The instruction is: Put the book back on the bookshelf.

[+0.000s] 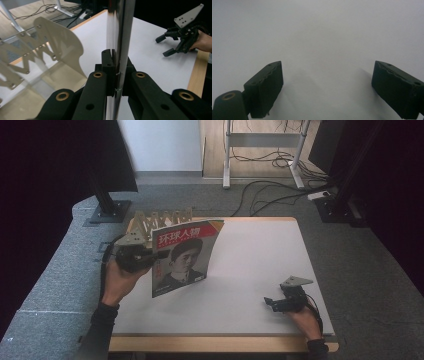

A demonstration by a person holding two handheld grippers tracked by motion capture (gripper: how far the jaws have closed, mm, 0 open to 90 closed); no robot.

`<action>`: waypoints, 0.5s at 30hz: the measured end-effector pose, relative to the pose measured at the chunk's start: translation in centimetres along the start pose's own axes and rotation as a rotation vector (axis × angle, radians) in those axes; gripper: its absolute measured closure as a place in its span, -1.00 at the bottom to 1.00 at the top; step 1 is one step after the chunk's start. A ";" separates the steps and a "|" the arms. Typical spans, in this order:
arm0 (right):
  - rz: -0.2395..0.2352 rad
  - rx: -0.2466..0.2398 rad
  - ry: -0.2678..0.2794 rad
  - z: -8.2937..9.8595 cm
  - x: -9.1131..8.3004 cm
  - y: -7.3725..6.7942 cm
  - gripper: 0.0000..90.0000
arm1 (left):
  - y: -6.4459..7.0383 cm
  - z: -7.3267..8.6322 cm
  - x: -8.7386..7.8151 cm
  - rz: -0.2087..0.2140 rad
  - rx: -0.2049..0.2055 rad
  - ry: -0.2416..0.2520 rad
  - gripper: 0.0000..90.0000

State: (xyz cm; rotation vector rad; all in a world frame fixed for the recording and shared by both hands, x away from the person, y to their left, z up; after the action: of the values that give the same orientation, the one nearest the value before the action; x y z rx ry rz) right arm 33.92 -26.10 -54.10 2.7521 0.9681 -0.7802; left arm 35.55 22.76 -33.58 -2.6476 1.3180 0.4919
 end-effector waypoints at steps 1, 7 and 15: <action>0.002 -0.001 0.002 0.0 0.0 0.0 -0.78 | -0.2 0.0 -0.4 -0.012 -0.004 0.002 0.94; 0.010 -0.016 -0.006 0.0 0.1 -0.2 -0.78 | -1.2 -0.2 -2.2 -0.073 -0.021 0.018 0.94; 0.021 -0.034 -0.013 0.0 0.2 -0.3 -0.79 | -2.2 -0.4 -2.6 -0.149 -0.025 0.024 0.94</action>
State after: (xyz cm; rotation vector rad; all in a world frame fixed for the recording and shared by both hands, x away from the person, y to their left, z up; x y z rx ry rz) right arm 33.82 -25.77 -54.21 2.7205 0.9398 -0.7708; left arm 35.95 25.95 -32.35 -2.7539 1.1158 0.4606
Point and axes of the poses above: each handheld gripper's, and its own axes: x roughly forward along the jaws, z roughly out of its underside, y roughly to its right, the point moved 1 cm from there along x, roughly forward along the jaws, and after that the axes turned 11 degrees about y, right-handed, at the moved point
